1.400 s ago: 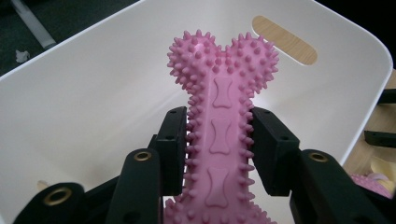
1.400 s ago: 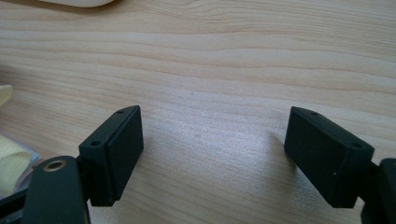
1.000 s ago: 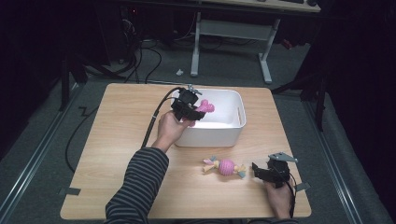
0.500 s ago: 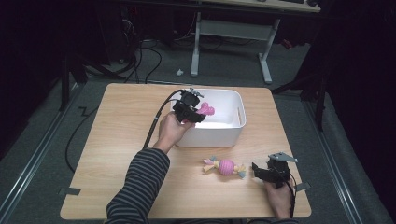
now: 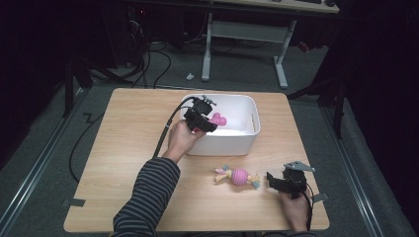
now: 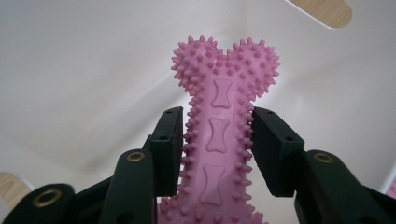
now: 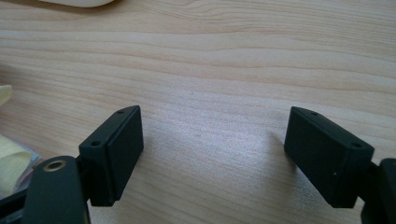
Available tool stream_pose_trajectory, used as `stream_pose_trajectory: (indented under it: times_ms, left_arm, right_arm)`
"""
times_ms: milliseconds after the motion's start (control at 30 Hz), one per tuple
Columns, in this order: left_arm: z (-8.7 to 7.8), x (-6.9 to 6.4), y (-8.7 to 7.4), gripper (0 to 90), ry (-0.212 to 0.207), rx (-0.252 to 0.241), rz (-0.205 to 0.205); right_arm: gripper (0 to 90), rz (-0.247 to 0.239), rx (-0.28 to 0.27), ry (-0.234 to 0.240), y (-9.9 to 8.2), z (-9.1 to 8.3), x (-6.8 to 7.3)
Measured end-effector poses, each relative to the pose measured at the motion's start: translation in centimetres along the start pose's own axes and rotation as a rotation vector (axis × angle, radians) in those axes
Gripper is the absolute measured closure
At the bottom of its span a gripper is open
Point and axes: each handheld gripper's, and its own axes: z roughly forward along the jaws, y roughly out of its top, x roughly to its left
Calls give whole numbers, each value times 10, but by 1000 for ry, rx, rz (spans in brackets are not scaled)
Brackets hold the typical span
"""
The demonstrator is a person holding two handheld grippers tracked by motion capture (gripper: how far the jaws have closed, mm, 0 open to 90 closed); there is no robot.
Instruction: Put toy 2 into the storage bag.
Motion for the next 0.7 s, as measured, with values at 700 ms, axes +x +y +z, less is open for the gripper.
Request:
stream_pose_trajectory:
  times_ms: [700]
  left_arm:
    - [-62, 3, -14, 408, 25, -161, -15]
  right_arm:
    - [199, -2, 0, 2, 0, 0, 0]
